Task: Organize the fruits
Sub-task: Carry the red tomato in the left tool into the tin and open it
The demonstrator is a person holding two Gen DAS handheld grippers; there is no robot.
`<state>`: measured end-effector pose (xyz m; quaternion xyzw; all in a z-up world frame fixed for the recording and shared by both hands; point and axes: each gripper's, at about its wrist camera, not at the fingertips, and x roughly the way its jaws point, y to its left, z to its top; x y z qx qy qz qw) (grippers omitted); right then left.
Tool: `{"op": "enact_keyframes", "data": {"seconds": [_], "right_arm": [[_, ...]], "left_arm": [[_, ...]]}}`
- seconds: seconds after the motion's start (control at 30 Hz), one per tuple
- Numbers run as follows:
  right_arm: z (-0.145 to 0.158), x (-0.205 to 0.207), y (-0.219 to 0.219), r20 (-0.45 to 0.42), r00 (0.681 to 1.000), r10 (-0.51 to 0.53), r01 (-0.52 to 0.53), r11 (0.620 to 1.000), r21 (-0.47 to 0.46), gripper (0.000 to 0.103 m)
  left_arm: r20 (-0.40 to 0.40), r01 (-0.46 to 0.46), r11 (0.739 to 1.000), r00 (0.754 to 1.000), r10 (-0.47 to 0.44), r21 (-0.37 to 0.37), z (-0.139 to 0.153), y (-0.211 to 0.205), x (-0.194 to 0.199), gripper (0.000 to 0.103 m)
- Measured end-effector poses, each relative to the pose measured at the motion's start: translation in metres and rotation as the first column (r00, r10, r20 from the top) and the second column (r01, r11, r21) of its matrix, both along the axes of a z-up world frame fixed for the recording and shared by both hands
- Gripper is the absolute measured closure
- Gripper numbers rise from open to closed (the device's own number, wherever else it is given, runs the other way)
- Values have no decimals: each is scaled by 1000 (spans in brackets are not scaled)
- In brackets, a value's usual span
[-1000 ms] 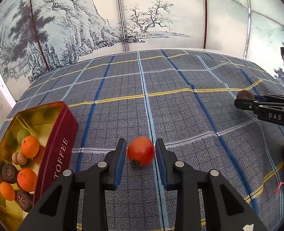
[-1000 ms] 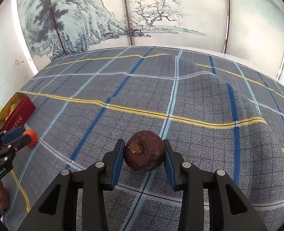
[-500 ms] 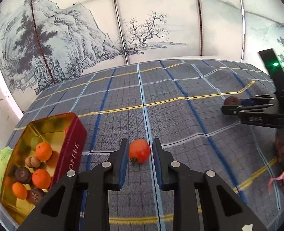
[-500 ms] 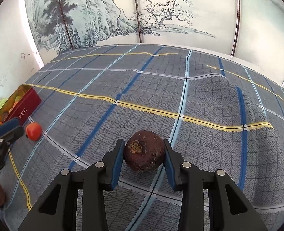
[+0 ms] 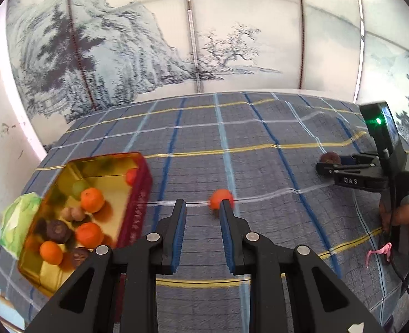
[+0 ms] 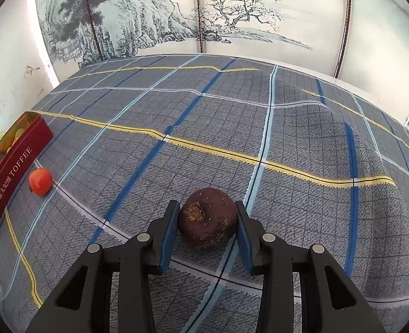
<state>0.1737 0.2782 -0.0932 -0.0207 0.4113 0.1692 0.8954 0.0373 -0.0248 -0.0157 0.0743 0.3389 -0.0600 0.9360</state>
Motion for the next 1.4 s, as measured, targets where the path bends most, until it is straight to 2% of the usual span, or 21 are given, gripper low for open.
{"op": "enact_keyframes", "data": {"seconds": [0.27, 0.53, 0.73, 0.83, 0.9, 0.97, 1.03, 1.13, 1.2, 1.33, 1.4], "right_arm": [[0, 0, 0, 1, 1000, -1, 1, 1000, 0, 63], [1, -1, -2, 2, 1000, -1, 1, 1000, 1, 62], [0, -1, 1, 3, 1000, 0, 0, 1000, -2, 62], [-1, -1, 1, 5, 1000, 0, 0, 1000, -8, 62], [-1, 0, 3, 6, 1000, 1, -1, 1000, -16, 62], [-2, 0, 4, 7, 1000, 2, -2, 1000, -22, 61], [-2, 1, 3, 7, 1000, 2, -2, 1000, -20, 61], [-2, 1, 2, 7, 1000, 2, -2, 1000, -16, 61], [-2, 1, 2, 7, 1000, 3, -3, 1000, -13, 61], [-2, 0, -1, 5, 1000, 3, -3, 1000, 5, 61], [-2, -1, -2, 3, 1000, 3, -4, 1000, 16, 61]], "left_arm": [[26, -131, 991, 991, 131, 1, 15, 60, -3, 80], [-26, -270, 962, 963, 269, -37, 5, 128, 1, 80], [-46, -300, 952, 954, 297, -61, 0, 148, 0, 80], [-38, -234, 969, 972, 232, -82, 6, 136, -1, 80], [-31, -156, 984, 988, 154, -88, 13, 117, 1, 64], [0, -70, 995, 998, 70, -76, 19, 90, 0, 40], [2, 36, 999, 999, -36, -25, 19, 52, 7, 33], [-11, 129, 992, 992, -129, 16, 9, 12, 21, 33], [-21, 152, 988, 988, -151, 39, 0, -3, 33, 33], [-130, 141, 988, 983, -133, 60, -33, -15, 71, 42], [-156, 141, 986, 980, -126, 90, -43, -19, 79, 45]]}}
